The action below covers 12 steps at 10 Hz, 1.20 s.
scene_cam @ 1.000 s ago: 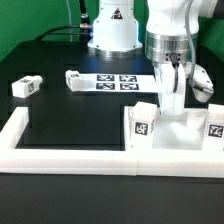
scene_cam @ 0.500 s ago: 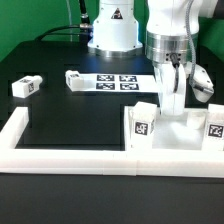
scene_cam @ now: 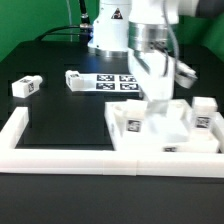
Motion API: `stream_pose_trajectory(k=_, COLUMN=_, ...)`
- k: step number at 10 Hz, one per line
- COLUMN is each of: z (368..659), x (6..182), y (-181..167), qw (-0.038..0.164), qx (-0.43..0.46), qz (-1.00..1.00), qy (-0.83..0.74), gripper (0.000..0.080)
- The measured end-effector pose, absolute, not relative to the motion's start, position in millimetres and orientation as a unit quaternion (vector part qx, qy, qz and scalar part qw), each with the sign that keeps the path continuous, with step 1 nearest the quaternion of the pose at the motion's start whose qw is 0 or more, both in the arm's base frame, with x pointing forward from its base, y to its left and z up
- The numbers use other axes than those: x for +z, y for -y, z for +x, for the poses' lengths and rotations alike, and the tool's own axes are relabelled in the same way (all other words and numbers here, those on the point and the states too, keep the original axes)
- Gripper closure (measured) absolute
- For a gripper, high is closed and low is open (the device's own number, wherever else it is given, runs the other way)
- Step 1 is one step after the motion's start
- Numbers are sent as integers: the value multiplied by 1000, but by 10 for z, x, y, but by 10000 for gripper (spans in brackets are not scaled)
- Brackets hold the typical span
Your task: Assemble square table
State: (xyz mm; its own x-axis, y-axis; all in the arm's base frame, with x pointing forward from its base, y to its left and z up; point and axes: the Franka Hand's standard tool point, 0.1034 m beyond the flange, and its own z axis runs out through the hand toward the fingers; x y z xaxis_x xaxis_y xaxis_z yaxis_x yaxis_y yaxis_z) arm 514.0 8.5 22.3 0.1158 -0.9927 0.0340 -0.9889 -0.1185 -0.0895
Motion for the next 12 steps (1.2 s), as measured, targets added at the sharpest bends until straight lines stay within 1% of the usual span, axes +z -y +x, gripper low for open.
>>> stream_pose_trajectory(k=1, z=5081, x=227, y=94, qw=22, qx=-47, qz=-764, qy=-643, gripper=739)
stream_pose_trajectory(k=2, z=5064, x=241, y=289, qw=18, qx=-51, qz=-818, qy=-573, gripper=739)
stream_pose_trajectory(k=3, z=5039, x=235, y=371, qw=15, qx=-32, qz=-840, qy=-542, gripper=739)
stream_pose_trajectory(k=5, z=5051, x=229, y=349, qw=11, qx=-38, qz=-871, qy=-490, gripper=739)
stream_pose_trajectory(k=6, z=5052, x=232, y=413, qw=10, qx=-42, qz=-890, qy=-454, gripper=739)
stream_pose_trajectory(k=7, z=5047, x=244, y=652, qw=14, qx=-49, qz=-918, qy=-393, gripper=739)
stream_pose_trajectory(k=8, z=5047, x=256, y=874, qw=25, qx=-47, qz=-933, qy=-356, gripper=739)
stream_pose_trajectory(k=9, z=5061, x=256, y=1006, qw=41, qx=-35, qz=-942, qy=-330, gripper=739)
stream_pose_trajectory(k=10, z=5049, x=231, y=1017, qw=43, qx=-30, qz=-950, qy=-309, gripper=739)
stream_pose_trajectory(k=12, z=5051, x=223, y=1016, qw=34, qx=-32, qz=-967, qy=-252, gripper=739)
